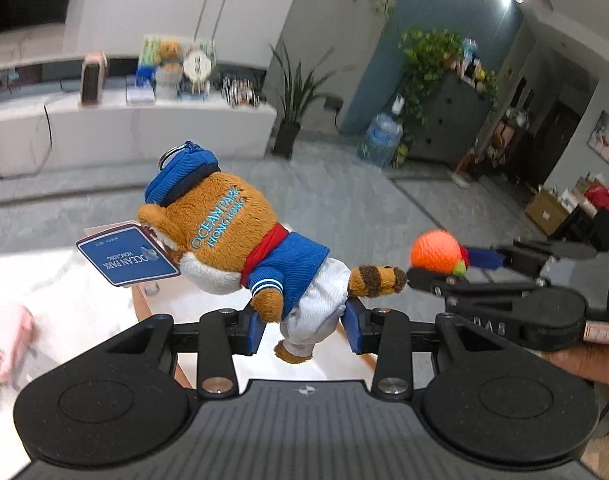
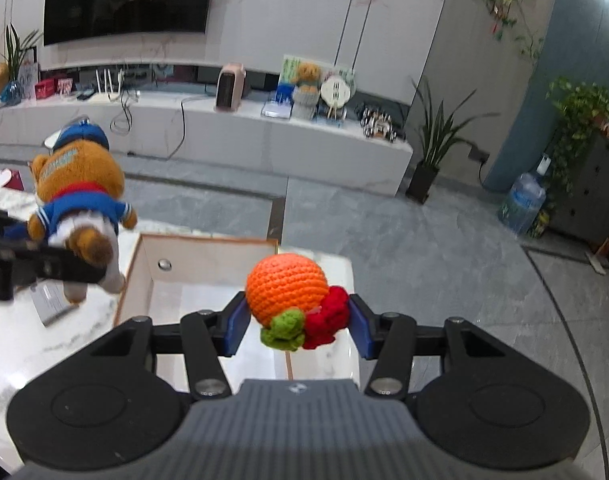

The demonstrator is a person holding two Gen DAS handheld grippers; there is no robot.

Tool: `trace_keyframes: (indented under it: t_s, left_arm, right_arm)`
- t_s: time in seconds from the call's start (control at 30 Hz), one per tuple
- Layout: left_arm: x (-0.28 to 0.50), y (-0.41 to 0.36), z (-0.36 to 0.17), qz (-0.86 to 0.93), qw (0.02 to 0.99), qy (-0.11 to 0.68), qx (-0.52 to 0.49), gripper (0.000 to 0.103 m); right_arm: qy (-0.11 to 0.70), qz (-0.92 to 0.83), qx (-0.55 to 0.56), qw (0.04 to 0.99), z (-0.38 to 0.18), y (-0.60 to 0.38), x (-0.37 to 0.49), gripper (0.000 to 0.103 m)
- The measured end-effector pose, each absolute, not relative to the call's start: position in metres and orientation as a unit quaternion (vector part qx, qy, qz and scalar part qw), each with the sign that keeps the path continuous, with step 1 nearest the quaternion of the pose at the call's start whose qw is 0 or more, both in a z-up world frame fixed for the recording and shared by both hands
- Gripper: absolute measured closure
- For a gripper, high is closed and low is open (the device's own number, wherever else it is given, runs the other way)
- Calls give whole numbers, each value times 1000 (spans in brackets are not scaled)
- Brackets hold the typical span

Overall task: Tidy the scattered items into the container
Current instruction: 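Carry the bear and orange fruit over the orange box with both tools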

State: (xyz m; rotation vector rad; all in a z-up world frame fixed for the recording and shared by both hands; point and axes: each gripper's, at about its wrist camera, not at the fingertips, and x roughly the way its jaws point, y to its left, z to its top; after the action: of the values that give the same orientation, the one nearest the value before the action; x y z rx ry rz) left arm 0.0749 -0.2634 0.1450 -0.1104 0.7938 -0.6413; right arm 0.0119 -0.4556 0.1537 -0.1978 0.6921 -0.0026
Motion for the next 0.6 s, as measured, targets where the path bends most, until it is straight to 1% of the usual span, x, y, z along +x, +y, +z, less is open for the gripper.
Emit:
trace_keyframes:
  t_s: [0.13, 0.6]
  left_arm:
    - [78, -270, 116, -303, 859, 411, -47, 58]
    - [93, -273, 63, -284, 833, 474, -28, 58]
  right_arm:
    - [365, 5, -93, 926, 126, -461, 23, 48]
    - [427, 47, -88, 898, 52, -448, 55, 48]
